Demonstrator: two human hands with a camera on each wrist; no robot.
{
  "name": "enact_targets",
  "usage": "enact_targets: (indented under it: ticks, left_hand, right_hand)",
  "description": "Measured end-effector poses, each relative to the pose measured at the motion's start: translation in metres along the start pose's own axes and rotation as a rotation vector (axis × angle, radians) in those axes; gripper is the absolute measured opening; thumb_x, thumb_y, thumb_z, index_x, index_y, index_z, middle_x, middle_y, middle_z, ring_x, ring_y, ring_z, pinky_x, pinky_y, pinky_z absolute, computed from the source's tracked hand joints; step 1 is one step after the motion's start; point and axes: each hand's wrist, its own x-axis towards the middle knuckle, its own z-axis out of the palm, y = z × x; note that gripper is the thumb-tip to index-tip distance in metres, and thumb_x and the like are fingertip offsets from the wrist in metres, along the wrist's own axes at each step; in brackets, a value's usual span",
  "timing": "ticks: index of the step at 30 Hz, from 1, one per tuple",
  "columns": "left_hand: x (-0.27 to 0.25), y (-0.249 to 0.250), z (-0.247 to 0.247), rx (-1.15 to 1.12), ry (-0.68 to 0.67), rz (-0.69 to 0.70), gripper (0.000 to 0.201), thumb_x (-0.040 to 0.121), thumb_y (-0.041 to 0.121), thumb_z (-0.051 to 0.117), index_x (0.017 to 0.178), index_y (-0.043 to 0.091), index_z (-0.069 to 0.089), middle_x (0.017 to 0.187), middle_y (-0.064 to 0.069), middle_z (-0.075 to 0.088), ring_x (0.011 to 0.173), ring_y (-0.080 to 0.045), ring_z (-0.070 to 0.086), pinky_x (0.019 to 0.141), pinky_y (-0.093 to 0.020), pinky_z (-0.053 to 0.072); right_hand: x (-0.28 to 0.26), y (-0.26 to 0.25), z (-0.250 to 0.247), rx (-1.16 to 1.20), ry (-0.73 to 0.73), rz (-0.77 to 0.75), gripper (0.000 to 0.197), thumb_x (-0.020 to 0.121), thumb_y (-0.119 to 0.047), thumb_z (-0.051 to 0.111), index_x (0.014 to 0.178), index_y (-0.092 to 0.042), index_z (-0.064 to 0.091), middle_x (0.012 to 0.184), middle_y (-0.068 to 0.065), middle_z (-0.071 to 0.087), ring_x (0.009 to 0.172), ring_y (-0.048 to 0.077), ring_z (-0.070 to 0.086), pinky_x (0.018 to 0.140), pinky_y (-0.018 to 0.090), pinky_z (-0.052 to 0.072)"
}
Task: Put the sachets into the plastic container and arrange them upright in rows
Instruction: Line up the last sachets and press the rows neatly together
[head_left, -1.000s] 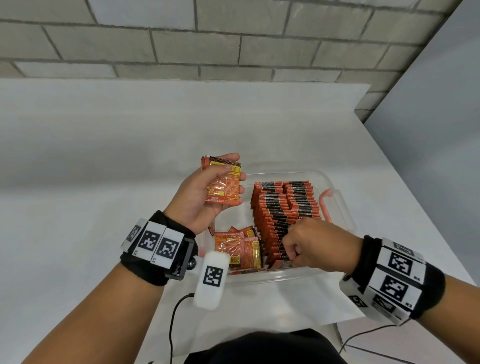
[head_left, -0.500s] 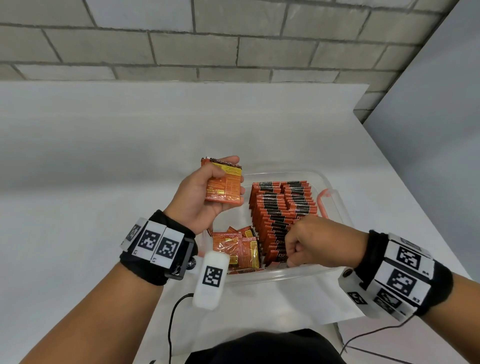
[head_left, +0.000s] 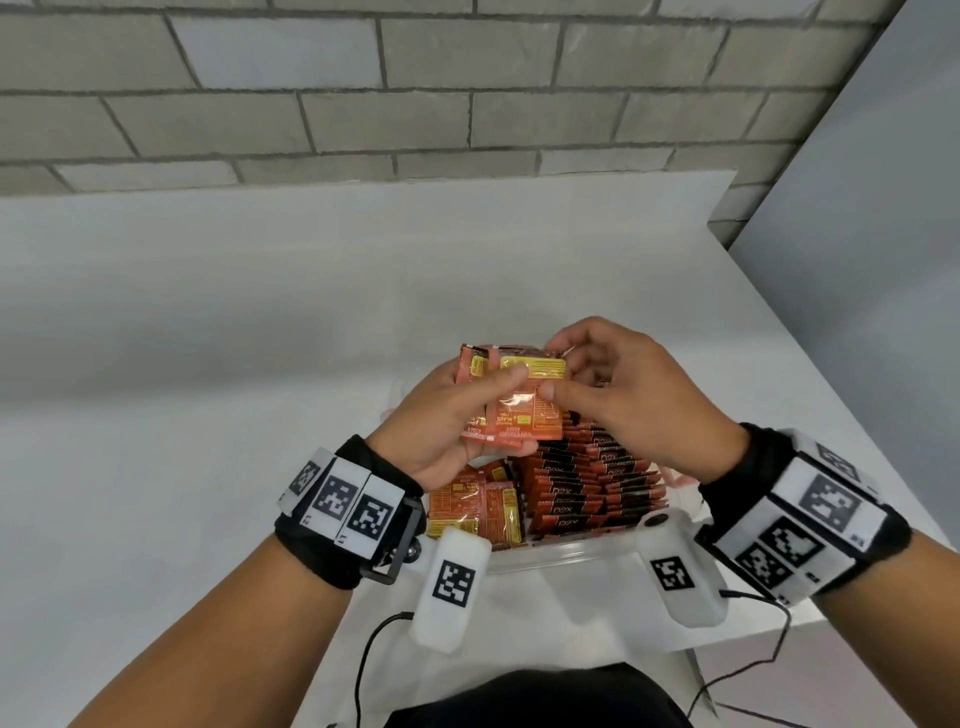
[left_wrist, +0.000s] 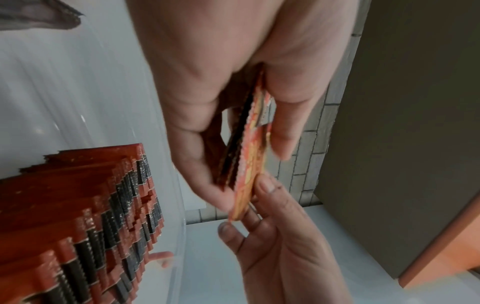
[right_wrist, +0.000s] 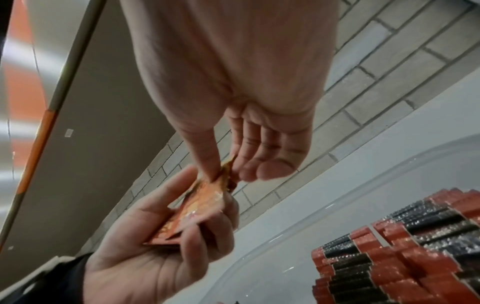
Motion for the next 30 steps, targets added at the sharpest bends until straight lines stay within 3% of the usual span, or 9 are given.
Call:
enact_targets:
  ticks: [4, 8, 11, 13, 17, 20, 23, 26, 30]
  left_hand:
    - [0.005, -0.002, 0.001, -0.135, 0.133, 0.006, 0.058, 0.076, 0.056, 0.053, 0.11, 0.01, 0.059, 0.084, -0.01, 0.061, 0.073, -0.019, 0.061, 0.074, -0.041, 0.057]
    - [0.009, 0.0, 0.006, -0.201, 0.111, 0.041, 0.028, 0.086, 0.019, 0.058, 0.111, 0.009, 0.06, 0.092, -0.013, 0.067, 0.079, -0.022, 0.064, 0.073, -0.036, 0.057]
    - [0.011, 0.0, 0.004, -0.142, 0.134, 0.087, 0.031, 0.089, -0.002, 0.051, 0.117, 0.008, 0.061, 0.095, -0.011, 0.071, 0.083, -0.022, 0.067, 0.071, -0.033, 0.057]
    - [0.01, 0.0, 0.001, -0.102, 0.137, 0.099, 0.032, 0.088, -0.003, 0.053, 0.116, 0.01, 0.062, 0.097, -0.009, 0.072, 0.085, -0.021, 0.068, 0.074, -0.034, 0.057]
    - [0.009, -0.002, 0.001, -0.051, 0.099, 0.101, 0.04, 0.085, -0.004, 0.057, 0.121, 0.013, 0.06, 0.097, -0.007, 0.072, 0.086, -0.021, 0.069, 0.074, -0.034, 0.057]
    - [0.007, -0.003, 0.005, -0.031, 0.044, 0.101, 0.041, 0.078, 0.002, 0.062, 0.118, 0.012, 0.061, 0.098, -0.008, 0.072, 0.087, -0.022, 0.069, 0.073, -0.033, 0.058]
    - [0.006, -0.004, 0.005, -0.051, 0.035, 0.107, 0.037, 0.077, 0.013, 0.062, 0.113, 0.009, 0.061, 0.097, -0.01, 0.07, 0.085, -0.021, 0.069, 0.072, -0.034, 0.058]
    - [0.005, -0.002, -0.001, -0.061, 0.084, 0.107, 0.038, 0.075, 0.023, 0.062, 0.113, 0.015, 0.063, 0.091, -0.009, 0.068, 0.076, -0.019, 0.066, 0.069, -0.031, 0.057]
    - [0.006, -0.001, -0.007, -0.079, 0.1, 0.099, 0.037, 0.075, 0.024, 0.063, 0.112, 0.016, 0.065, 0.085, -0.008, 0.068, 0.071, -0.019, 0.066, 0.067, -0.03, 0.057]
  right_hand:
    - [0.0, 0.0, 0.0, -0.069, 0.212, -0.157, 0.025, 0.081, -0.014, 0.071, 0.074, -0.026, 0.05, 0.08, -0.009, 0.054, 0.075, 0.009, 0.053, 0.068, 0.02, 0.042]
    - [-0.002, 0.001, 0.006, -0.264, 0.023, -0.207, 0.021, 0.075, -0.014, 0.077, 0.074, -0.025, 0.059, 0.092, -0.005, 0.05, 0.093, 0.011, 0.044, 0.078, 0.01, 0.032]
    - [-0.003, -0.001, 0.002, -0.295, -0.072, -0.181, 0.015, 0.076, -0.027, 0.076, 0.086, -0.032, 0.066, 0.104, -0.007, 0.051, 0.105, 0.009, 0.039, 0.087, 0.004, 0.025]
    - [-0.001, -0.002, -0.002, -0.279, -0.034, -0.166, 0.017, 0.079, -0.033, 0.072, 0.096, -0.033, 0.067, 0.108, -0.008, 0.052, 0.107, 0.007, 0.041, 0.087, 0.01, 0.029]
    - [0.006, -0.001, -0.003, -0.301, 0.051, -0.152, 0.035, 0.087, -0.025, 0.065, 0.122, -0.025, 0.06, 0.112, -0.008, 0.053, 0.101, 0.008, 0.05, 0.082, 0.021, 0.04]
    - [0.007, -0.001, -0.004, -0.17, -0.03, -0.07, 0.044, 0.089, -0.018, 0.064, 0.13, -0.026, 0.052, 0.108, -0.008, 0.06, 0.093, 0.008, 0.059, 0.08, 0.022, 0.049]
    - [0.001, 0.0, -0.019, -0.014, -0.144, 0.02, 0.039, 0.09, -0.009, 0.061, 0.124, -0.027, 0.055, 0.094, -0.004, 0.065, 0.086, 0.01, 0.065, 0.083, 0.026, 0.052]
    - [-0.015, 0.011, -0.04, -0.194, -0.189, -0.012, 0.025, 0.092, -0.007, 0.057, 0.104, -0.028, 0.062, 0.093, -0.01, 0.068, 0.087, 0.009, 0.064, 0.08, 0.026, 0.051]
    - [-0.043, 0.033, -0.055, -0.37, -0.242, -0.035, 0.027, 0.093, -0.006, 0.055, 0.096, -0.032, 0.061, 0.086, -0.009, 0.067, 0.071, 0.018, 0.064, 0.067, 0.028, 0.05]
